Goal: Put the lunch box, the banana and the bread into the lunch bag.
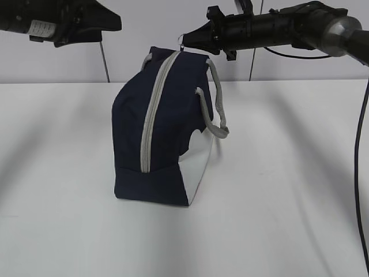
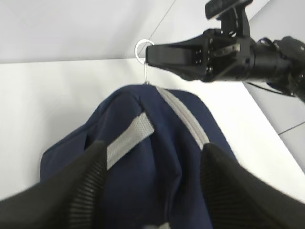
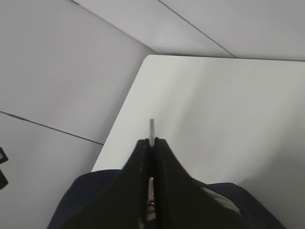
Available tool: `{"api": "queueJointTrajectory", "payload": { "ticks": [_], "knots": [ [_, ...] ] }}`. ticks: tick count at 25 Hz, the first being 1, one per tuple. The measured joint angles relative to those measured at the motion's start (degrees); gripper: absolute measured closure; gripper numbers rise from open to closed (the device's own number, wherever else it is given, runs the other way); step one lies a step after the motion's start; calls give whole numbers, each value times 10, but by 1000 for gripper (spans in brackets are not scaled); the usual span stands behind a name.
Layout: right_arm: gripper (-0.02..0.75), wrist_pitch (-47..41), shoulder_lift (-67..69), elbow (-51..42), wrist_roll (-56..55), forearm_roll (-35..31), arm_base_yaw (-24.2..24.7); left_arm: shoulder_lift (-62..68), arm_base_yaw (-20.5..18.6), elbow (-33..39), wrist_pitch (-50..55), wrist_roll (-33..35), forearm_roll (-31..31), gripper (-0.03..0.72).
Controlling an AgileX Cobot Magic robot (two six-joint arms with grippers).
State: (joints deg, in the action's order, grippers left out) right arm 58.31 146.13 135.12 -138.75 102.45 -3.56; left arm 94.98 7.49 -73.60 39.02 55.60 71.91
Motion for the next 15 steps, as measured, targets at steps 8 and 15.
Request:
{"api": "queueJointTrajectory", "payload": {
  "ticks": [8,15],
  "knots": [
    [754,0,0,0,0,0,0,115,29,-152,40,-140,-115,252],
    [754,0,0,0,0,0,0,194,33,-232,82,-189,-131,251]
  ]
}}
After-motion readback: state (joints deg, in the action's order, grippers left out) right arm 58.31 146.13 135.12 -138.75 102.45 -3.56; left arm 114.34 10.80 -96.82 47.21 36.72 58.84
